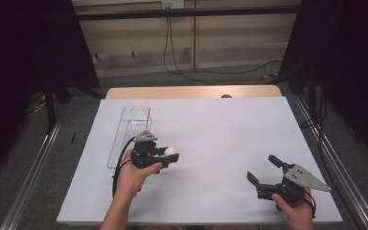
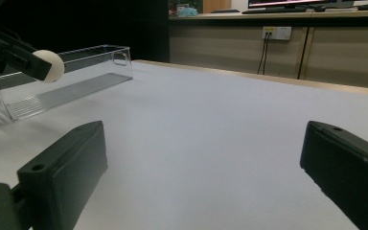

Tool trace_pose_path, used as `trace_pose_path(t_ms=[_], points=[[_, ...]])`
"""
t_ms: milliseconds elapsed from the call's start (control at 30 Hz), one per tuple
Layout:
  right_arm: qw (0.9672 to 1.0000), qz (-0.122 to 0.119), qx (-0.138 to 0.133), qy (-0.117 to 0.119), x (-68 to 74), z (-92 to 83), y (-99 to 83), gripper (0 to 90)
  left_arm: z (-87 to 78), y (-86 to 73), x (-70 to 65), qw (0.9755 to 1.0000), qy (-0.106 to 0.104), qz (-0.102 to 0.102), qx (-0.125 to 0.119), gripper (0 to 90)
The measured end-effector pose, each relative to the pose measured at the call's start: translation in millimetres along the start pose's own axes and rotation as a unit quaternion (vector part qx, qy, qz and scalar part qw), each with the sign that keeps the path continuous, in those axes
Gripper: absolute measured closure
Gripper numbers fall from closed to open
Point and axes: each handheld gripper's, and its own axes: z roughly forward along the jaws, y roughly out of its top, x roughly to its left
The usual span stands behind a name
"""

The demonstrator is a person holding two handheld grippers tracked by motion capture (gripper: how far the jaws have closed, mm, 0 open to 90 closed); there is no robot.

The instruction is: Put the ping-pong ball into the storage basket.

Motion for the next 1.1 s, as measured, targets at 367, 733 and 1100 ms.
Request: trace_pose_path(t_ms=[367,733,1100], points=[[1.0,0.003,0.0,-0.001,0.1,0.1,-0.1,1.7,-2.5,0.4,2.3,1.0,0.001,-0.002,0.001,51.1],[1.0,0.003,0.0,-0.001,0.3,-0.1,0.1,1.7,-5.7,0.8,4.5,1.0,0.005,-0.005,0.003,51.1],[1.0,0.004,0.0,0.001,0.3,0.2,-0.1,1.7,-7.9,0.7,6.4,0.9999,0.004,-0.011,0.001,51.1]])
